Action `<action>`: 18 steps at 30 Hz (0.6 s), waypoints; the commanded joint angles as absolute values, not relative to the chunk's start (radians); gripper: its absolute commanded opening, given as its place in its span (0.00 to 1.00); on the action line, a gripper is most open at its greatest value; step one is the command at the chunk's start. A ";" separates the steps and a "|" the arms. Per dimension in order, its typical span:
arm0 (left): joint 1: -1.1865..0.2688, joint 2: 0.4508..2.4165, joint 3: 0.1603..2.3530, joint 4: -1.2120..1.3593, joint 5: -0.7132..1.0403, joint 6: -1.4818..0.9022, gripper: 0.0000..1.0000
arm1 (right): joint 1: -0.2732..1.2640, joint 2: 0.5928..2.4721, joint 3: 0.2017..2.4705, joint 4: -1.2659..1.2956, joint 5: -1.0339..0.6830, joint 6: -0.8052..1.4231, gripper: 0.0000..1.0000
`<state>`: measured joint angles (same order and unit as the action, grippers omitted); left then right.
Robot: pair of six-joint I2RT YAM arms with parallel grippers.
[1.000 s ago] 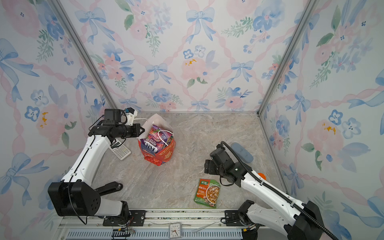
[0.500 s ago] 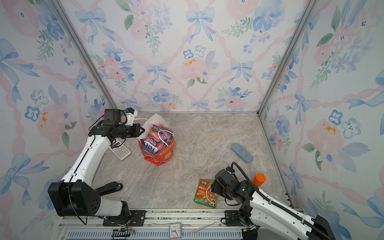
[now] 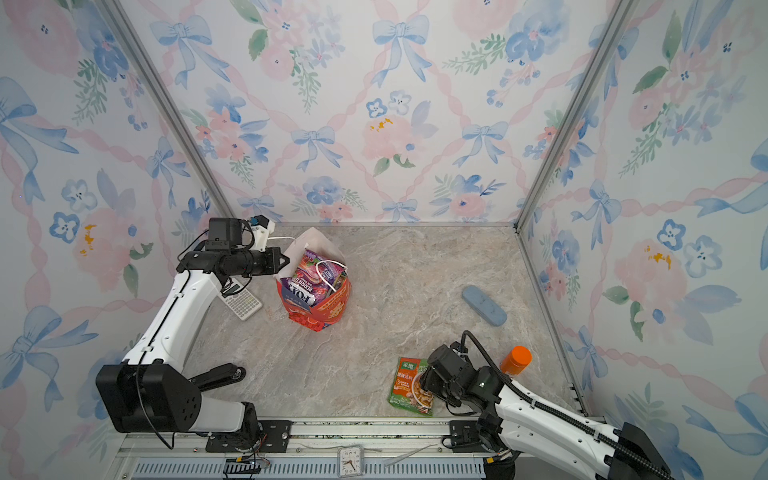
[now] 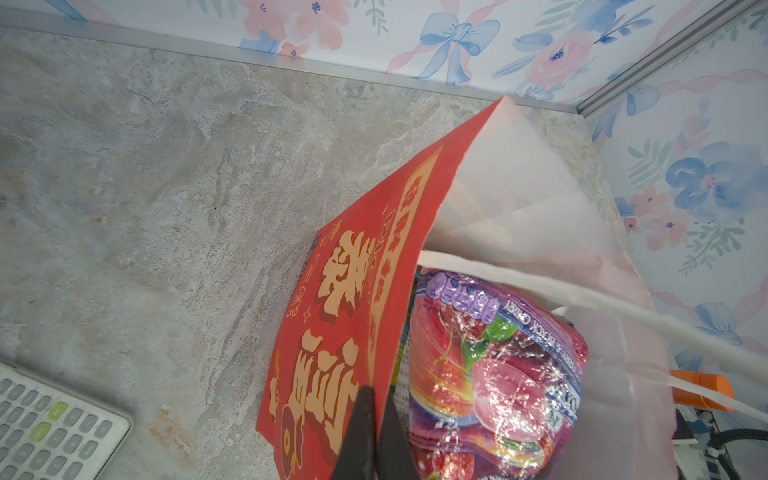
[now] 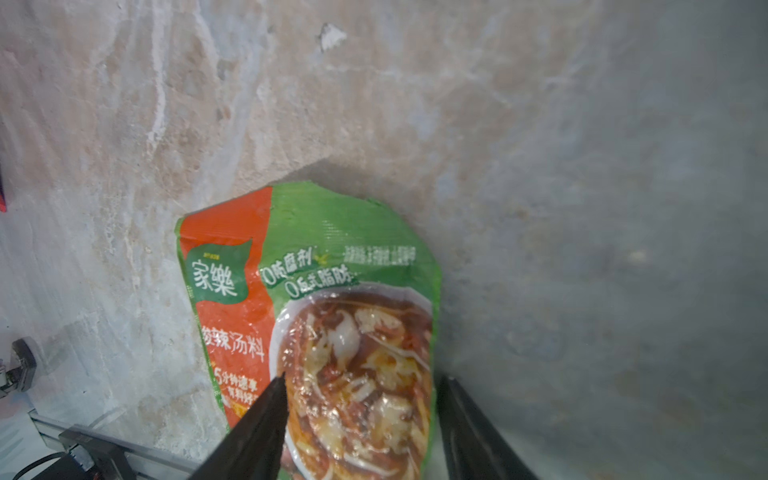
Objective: Place the snacks into the paper bag
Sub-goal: 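Lower the right gripper onto the soup packet and close it, then lift the soup packet and carry it over the bag opening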
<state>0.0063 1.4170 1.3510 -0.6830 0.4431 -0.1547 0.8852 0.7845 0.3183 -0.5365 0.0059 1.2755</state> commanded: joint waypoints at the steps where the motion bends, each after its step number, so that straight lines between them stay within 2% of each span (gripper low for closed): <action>1: 0.013 1.415 1.345 -0.686 0.453 -0.159 0.00 | 0.897 0.816 0.282 -0.473 -0.002 1.309 0.54; 5: 0.013 1.420 1.349 -0.686 0.460 -0.161 0.00 | 0.897 0.862 0.275 -0.418 0.004 1.325 0.40; 9: 0.013 1.415 1.350 -0.686 0.459 -0.160 0.00 | 0.897 0.892 0.260 -0.338 0.020 1.339 0.15; 12: 0.012 1.415 1.351 -0.686 0.457 -0.162 0.00 | 0.896 0.894 0.280 -0.327 0.043 1.329 0.02; 18: 0.013 1.421 1.348 -0.685 0.466 -0.162 0.00 | 0.897 0.895 0.359 -0.343 0.092 1.240 0.00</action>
